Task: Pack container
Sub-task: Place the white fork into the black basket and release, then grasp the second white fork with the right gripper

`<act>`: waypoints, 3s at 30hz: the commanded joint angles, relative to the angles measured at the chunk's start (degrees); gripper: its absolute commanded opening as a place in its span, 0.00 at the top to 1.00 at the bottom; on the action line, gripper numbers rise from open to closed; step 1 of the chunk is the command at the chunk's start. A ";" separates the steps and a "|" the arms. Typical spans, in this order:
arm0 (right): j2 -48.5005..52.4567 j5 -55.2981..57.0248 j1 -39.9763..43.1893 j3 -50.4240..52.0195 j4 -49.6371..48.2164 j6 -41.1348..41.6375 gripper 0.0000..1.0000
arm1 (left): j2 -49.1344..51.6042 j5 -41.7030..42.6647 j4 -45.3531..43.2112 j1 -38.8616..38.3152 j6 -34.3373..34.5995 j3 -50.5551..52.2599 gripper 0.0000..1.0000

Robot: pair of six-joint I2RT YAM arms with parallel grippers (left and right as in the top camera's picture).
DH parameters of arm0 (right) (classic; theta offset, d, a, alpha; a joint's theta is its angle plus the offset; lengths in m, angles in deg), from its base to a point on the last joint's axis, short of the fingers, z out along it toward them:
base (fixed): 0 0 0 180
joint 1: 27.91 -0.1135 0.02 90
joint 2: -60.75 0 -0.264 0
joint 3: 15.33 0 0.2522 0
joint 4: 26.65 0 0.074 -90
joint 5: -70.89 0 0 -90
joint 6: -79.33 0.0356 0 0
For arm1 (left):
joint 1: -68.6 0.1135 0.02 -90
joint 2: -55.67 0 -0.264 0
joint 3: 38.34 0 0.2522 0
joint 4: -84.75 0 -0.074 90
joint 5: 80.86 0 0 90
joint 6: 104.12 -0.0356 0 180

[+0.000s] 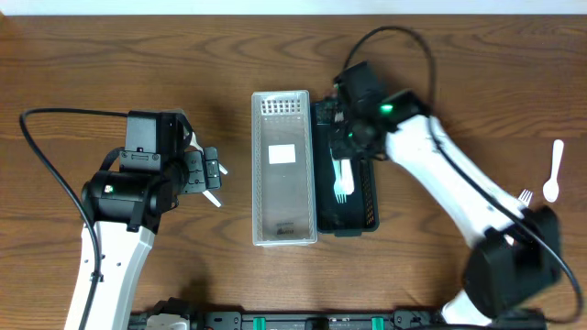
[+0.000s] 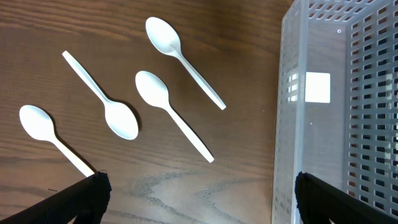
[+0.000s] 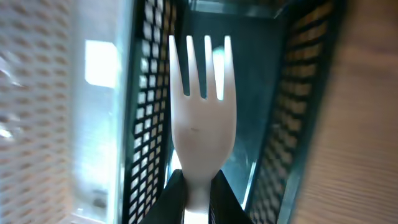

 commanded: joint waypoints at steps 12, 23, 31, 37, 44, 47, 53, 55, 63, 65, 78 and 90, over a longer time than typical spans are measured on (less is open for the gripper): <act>0.63 0.50 3.04 -3.91 -0.28 -1.99 0.55 | -0.02 0.11 -0.04 0.20 0.28 -0.13 0.04; -14.32 4.66 30.03 -9.51 11.56 0.70 0.47 | -0.02 0.11 -0.02 0.20 0.26 -0.13 0.04; -14.75 4.59 53.70 -4.85 16.59 -8.81 0.16 | -0.02 0.11 -0.02 0.20 0.28 -0.13 0.04; -14.58 4.39 62.38 8.46 8.57 -10.01 0.07 | -0.02 0.11 -0.04 0.20 0.28 -0.13 0.03; -14.58 4.37 64.43 24.50 -6.21 -12.61 0.03 | -0.02 0.11 -0.04 0.20 0.28 -0.13 0.04; -14.58 4.39 64.43 29.09 -11.58 -12.92 0.03 | -0.02 0.11 -0.02 0.20 0.28 -0.13 0.03; -14.53 4.37 64.43 35.08 -19.34 -12.81 0.05 | -0.02 0.11 0.17 0.20 0.28 -0.13 0.03; -14.53 4.35 64.43 36.09 -20.74 -12.72 0.05 | -0.02 0.11 0.42 0.20 0.28 -0.13 0.03; -13.11 4.39 64.43 36.79 -22.84 -12.39 0.05 | -0.02 0.11 0.59 0.20 0.28 -0.13 0.03; -11.63 4.37 64.43 36.79 -22.93 -12.37 0.06 | -0.02 0.11 0.59 0.20 0.28 -0.13 0.04; -6.75 4.35 64.41 36.79 -23.50 -11.65 0.12 | -0.02 0.11 0.55 0.20 0.28 -0.13 0.03; -6.75 2.34 64.41 36.79 -23.89 -9.73 0.72 | -0.02 0.11 0.57 0.20 0.28 -0.13 0.03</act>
